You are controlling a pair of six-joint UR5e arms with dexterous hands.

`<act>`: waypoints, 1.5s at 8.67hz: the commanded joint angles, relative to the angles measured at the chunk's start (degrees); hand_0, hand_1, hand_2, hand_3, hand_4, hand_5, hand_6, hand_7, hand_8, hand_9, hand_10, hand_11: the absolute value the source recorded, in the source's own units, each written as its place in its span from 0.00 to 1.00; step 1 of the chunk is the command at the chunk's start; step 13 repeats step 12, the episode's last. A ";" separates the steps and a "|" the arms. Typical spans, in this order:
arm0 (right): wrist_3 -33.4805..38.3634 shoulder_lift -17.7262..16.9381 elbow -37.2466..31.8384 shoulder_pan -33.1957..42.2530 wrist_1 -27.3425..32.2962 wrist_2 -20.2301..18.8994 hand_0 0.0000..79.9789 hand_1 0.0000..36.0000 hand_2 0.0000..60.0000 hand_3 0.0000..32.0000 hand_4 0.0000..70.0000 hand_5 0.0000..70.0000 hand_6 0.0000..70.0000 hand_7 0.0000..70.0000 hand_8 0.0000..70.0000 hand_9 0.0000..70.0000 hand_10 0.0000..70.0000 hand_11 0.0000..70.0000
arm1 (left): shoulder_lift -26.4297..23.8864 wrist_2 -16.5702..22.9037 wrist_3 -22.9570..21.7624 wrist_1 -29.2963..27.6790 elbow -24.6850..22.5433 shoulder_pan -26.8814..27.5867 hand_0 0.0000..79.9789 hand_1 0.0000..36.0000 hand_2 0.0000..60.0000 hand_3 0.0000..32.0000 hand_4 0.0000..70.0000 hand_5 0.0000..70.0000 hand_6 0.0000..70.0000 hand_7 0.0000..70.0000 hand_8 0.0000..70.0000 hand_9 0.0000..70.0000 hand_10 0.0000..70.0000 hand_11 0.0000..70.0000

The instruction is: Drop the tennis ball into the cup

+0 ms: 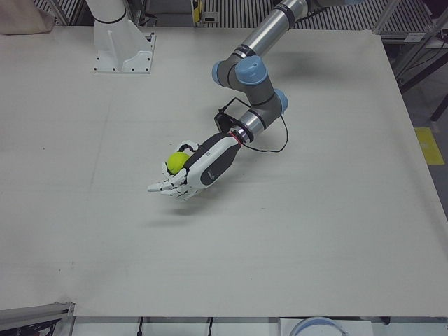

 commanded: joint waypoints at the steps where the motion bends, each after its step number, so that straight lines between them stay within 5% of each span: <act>1: -0.09 0.00 0.18 0.05 0.00 0.07 0.00 0.00 0.00 0.00 0.00 0.00 0.00 0.00 0.00 0.00 0.00 0.00 | 0.50 -0.01 0.03 -0.72 0.04 -0.20 0.65 0.71 0.63 0.88 0.00 0.21 0.45 0.08 0.13 0.00 0.03 0.08; 2: -0.09 0.00 0.18 0.05 0.00 -0.02 0.00 0.00 0.00 0.00 0.00 0.00 0.00 0.00 0.00 0.00 0.00 0.00 | 0.50 -0.10 -0.05 -0.72 -0.14 -0.29 0.63 0.68 0.64 0.93 0.00 0.20 0.44 0.07 0.12 0.00 0.03 0.07; 3: -0.09 0.00 0.27 0.05 0.00 0.06 0.00 0.00 0.00 0.00 0.00 0.00 0.00 0.00 0.00 0.00 0.00 0.00 | 0.41 -0.01 -1.97 -0.72 -0.57 -1.68 0.62 0.67 0.59 0.96 0.00 0.15 0.22 0.10 0.07 0.00 0.03 0.07; 4: -0.09 0.00 0.27 0.05 0.00 0.07 0.00 0.00 0.00 0.00 0.00 0.00 0.00 0.00 0.00 0.00 0.00 0.00 | 0.41 0.25 -6.16 -0.03 -0.49 -7.35 0.61 0.65 0.54 0.99 0.00 0.12 0.11 0.11 0.05 0.01 0.02 0.06; 5: -0.09 0.00 0.27 0.05 0.00 -0.02 0.00 0.00 0.00 0.00 0.00 0.00 0.00 0.00 0.00 0.00 0.00 0.00 | 0.33 0.95 -9.08 1.81 -0.23 -15.41 0.60 0.63 0.54 0.98 0.00 0.12 0.11 0.11 0.05 0.00 0.02 0.06; 7: -0.18 0.00 0.27 0.05 0.00 -0.02 0.00 0.00 0.00 0.00 0.00 0.00 0.00 0.00 0.00 0.00 0.00 0.00 | 0.15 3.22 -10.60 6.20 0.21 -25.03 0.64 0.71 0.74 0.90 0.00 0.23 0.62 0.07 0.15 0.00 0.04 0.09; 9: -0.18 0.00 0.27 0.05 0.00 -0.02 0.00 0.00 0.00 0.00 0.00 0.00 0.00 0.00 0.00 0.00 0.00 0.00 | 0.06 3.68 -10.60 7.72 3.52 -31.11 0.69 0.84 0.74 0.82 0.00 0.22 0.46 0.11 0.11 0.00 0.05 0.11; 10: -0.18 0.00 0.27 0.05 0.00 0.06 0.00 0.00 0.00 0.00 0.00 0.00 0.00 0.00 0.00 0.00 0.00 0.00 | 0.06 3.68 -10.60 7.63 4.42 -32.88 0.71 0.91 0.72 0.84 0.00 0.19 0.29 0.14 0.08 0.01 0.06 0.12; 12: -0.18 0.00 0.18 0.05 0.00 0.07 0.00 0.00 0.00 0.00 0.00 0.00 0.00 0.00 0.00 0.00 0.00 0.00 | -0.03 3.68 -10.60 7.63 4.61 -33.60 0.73 0.90 0.74 0.81 0.00 0.24 0.52 0.11 0.12 0.00 0.07 0.14; 13: -0.18 0.00 0.18 0.05 0.00 0.07 0.00 0.00 0.00 0.00 0.00 0.00 0.00 0.00 0.00 0.00 0.00 0.00 | -0.03 3.68 -10.60 7.63 4.61 -33.60 0.73 0.90 0.74 0.81 0.00 0.24 0.52 0.11 0.12 0.00 0.07 0.14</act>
